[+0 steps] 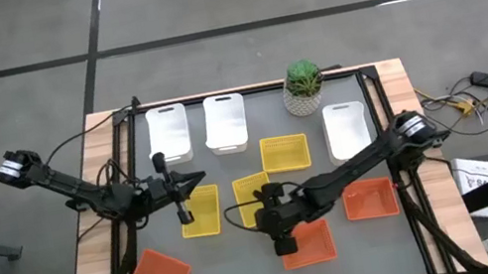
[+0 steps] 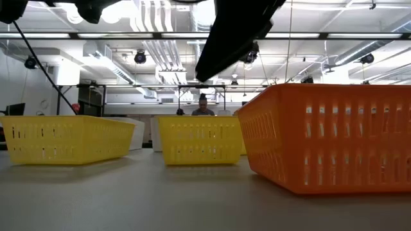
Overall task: Stack baskets by color
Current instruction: Stack the bottom right yellow bin on top of the bottom left yellow bin, then stack the middle white bin on top of the left white bin
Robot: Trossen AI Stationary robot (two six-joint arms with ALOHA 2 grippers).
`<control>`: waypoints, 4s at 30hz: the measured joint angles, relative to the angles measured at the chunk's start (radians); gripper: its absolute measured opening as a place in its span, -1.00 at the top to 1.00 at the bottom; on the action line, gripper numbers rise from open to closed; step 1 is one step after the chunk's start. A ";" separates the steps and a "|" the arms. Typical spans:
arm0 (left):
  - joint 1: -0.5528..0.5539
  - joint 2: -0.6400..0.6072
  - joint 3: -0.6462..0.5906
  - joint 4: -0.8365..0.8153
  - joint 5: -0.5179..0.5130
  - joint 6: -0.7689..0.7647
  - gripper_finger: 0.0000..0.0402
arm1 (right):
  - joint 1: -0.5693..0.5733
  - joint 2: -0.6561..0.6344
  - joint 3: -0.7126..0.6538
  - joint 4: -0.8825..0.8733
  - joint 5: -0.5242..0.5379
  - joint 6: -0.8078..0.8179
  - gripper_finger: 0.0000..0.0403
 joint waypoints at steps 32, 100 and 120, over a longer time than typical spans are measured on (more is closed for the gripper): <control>-0.059 -0.186 0.012 -0.009 0.000 0.235 1.00 | -0.054 0.114 0.041 -0.015 -0.031 -0.048 0.95; -0.060 -0.485 -0.067 -0.017 0.169 0.231 1.00 | 0.006 0.498 0.770 -0.147 0.291 -0.175 0.23; -0.060 -0.421 -0.066 0.018 0.192 0.202 1.00 | 0.127 0.462 0.705 -0.618 0.533 -0.016 0.55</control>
